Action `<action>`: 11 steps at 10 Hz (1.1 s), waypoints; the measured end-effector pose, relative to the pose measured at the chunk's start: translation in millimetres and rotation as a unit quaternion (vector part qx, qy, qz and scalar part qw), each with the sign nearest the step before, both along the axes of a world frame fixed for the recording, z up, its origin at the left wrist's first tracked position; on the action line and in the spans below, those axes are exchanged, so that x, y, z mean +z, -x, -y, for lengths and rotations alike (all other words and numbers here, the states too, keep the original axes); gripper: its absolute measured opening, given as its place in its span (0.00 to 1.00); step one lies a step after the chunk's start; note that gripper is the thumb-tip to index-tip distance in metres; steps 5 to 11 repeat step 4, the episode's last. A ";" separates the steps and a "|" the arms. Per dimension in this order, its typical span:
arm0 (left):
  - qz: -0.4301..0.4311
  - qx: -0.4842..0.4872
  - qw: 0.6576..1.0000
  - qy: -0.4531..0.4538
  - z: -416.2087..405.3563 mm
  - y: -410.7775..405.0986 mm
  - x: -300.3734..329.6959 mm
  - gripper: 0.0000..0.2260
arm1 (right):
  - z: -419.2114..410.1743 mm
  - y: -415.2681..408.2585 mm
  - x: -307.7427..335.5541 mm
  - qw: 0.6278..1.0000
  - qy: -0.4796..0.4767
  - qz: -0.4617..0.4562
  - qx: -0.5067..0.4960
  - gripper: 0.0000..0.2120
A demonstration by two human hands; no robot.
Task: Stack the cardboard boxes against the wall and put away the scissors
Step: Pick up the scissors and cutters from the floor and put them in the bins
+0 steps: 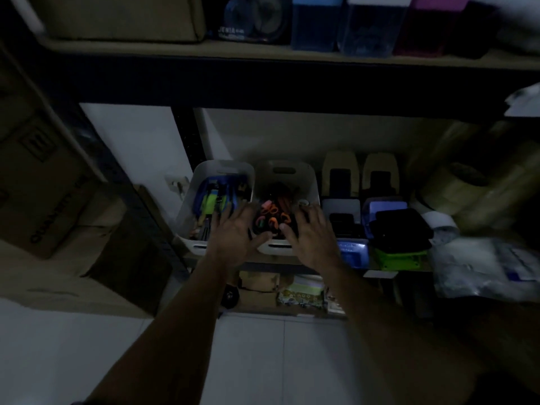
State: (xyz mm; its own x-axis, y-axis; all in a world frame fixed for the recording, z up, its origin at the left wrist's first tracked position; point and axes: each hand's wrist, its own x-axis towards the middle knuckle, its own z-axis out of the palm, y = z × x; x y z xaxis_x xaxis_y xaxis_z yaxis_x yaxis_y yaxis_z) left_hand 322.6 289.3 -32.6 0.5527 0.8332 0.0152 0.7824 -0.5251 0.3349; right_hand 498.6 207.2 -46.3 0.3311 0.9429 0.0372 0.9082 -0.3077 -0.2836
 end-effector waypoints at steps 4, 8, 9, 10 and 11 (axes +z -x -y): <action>-0.066 -0.004 0.995 0.081 52.4 247.7 77.1 0.19 | 82.8 152.7 74.6 0.990 0.099 -0.052 -0.083 0.30; -0.066 -0.004 0.995 0.081 52.4 247.7 77.1 0.19 | 82.8 152.7 74.6 0.990 0.099 -0.052 -0.083 0.30; -0.066 -0.004 0.995 0.081 52.4 247.7 77.1 0.19 | 82.8 152.7 74.6 0.990 0.099 -0.052 -0.083 0.30; -0.066 -0.004 0.995 0.081 52.4 247.7 77.1 0.19 | 82.8 152.7 74.6 0.990 0.099 -0.052 -0.083 0.30; -0.066 -0.004 0.995 0.081 52.4 247.7 77.1 0.19 | 82.8 152.7 74.6 0.990 0.099 -0.052 -0.083 0.30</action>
